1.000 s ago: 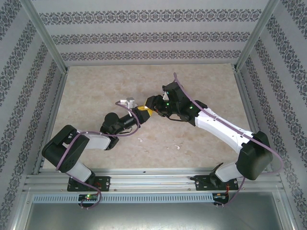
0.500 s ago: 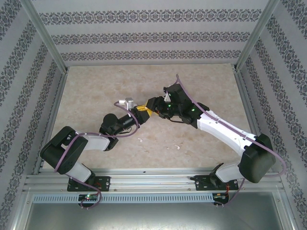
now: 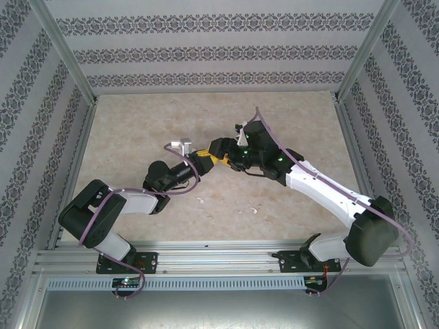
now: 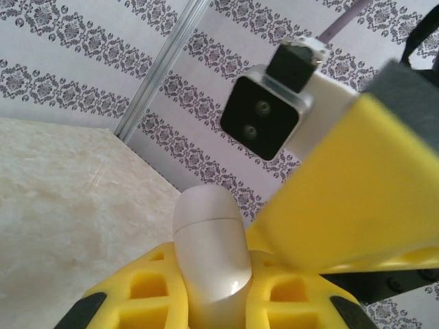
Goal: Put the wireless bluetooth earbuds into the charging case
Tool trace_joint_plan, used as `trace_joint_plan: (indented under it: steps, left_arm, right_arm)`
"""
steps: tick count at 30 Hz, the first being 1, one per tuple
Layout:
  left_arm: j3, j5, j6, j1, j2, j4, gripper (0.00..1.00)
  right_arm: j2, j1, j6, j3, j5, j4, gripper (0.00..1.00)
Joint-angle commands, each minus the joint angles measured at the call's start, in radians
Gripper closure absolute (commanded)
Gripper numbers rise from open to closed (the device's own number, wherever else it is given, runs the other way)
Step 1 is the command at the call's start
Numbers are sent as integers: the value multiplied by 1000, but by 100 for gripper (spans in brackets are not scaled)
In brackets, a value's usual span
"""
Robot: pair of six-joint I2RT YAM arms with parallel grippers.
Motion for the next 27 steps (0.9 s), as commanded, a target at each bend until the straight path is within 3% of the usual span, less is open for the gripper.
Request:
trace_joint_plan:
  steps: [1, 9, 12, 17, 23, 27]
  left_arm:
    - [1, 19, -16, 20, -67, -21, 98]
    - [131, 141, 26, 74, -251, -490, 99]
    - [180, 241, 2, 79, -272, -556, 99]
    - [184, 315, -132, 81, -257, -454, 99]
    - [158, 334, -248, 81, -208, -306, 99]
    - [165, 336, -237, 81, -213, -350, 100]
  right_arm:
    - [-99, -46, -53, -35, -4, -2, 34]
    - [-307, -146, -128, -164, 36, 90, 35]
    - [-317, -161, -192, -166, -5, 121, 36]
    - [-277, -171, -212, -148, -127, 200, 36]
    - [-222, -173, -120, -200, -248, 413, 38]
    - [-194, -150, -121, -205, -260, 456, 38]
